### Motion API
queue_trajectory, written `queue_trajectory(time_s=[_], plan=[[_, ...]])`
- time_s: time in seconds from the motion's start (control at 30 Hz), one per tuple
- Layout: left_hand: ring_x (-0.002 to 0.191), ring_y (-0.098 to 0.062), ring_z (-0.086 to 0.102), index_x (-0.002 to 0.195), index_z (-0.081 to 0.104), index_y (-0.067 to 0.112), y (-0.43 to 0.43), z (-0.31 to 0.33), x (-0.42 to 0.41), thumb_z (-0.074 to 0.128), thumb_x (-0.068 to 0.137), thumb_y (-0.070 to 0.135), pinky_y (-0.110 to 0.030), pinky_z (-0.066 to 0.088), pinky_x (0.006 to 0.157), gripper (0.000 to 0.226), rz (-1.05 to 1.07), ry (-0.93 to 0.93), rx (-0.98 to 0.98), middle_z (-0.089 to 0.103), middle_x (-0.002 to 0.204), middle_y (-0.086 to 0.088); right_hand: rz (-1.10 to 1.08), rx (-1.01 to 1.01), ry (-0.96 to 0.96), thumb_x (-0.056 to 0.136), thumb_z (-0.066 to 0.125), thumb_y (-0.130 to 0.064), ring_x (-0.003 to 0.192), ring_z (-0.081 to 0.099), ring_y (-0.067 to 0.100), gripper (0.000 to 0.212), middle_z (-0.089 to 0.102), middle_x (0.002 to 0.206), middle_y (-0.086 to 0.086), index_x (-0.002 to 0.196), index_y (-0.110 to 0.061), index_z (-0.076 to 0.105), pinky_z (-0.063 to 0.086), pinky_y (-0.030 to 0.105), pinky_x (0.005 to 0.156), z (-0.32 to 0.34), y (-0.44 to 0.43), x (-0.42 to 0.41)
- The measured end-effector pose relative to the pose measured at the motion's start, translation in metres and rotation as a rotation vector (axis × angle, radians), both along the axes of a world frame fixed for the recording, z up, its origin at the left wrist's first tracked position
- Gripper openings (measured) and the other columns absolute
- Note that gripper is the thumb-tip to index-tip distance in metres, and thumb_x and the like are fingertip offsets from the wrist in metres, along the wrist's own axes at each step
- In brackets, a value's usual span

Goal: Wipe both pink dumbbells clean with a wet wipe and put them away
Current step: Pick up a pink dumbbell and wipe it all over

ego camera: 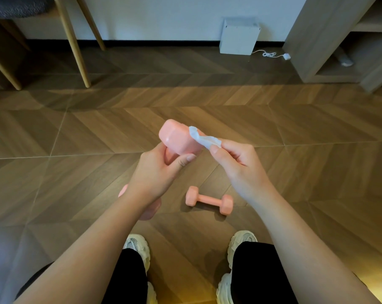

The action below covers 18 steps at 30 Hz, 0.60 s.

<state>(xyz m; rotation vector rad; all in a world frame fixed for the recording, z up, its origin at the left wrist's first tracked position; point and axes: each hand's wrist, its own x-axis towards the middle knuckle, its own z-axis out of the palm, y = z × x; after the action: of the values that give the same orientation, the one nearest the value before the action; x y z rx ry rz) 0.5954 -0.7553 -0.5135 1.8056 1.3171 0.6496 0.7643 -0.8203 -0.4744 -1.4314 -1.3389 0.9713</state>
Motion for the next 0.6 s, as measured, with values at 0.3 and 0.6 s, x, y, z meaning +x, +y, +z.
queue_trajectory(time_s=[0.3, 0.6], plan=[[0.055, -0.006, 0.044, 0.073, 0.043, 0.038, 0.002, -0.002, -0.017, 0.051, 0.064, 0.08, -0.026, 0.033, 0.052, 0.043, -0.146, 0.031, 0.146, 0.048, 0.057, 0.012, -0.101, -0.097, -0.015, 0.1, 0.051, -0.016, 0.053, 0.024, 0.005, 0.048, 0.025, 0.055, -0.011, 0.055, -0.019, 0.035, 0.021, 0.018, 0.049, -0.005, 0.006, 0.003], [0.051, -0.004, 0.045, 0.076, 0.038, 0.046, -0.004, -0.001, -0.01, 0.048, 0.066, 0.083, -0.027, 0.027, 0.051, 0.039, -0.329, 0.136, 0.166, 0.053, 0.061, 0.031, -0.084, -0.015, 0.043, 0.099, 0.05, -0.015, 0.064, 0.038, 0.01, 0.049, 0.044, 0.063, -0.003, 0.054, -0.029, 0.06, 0.028, 0.024, 0.06, -0.003, 0.005, 0.001]])
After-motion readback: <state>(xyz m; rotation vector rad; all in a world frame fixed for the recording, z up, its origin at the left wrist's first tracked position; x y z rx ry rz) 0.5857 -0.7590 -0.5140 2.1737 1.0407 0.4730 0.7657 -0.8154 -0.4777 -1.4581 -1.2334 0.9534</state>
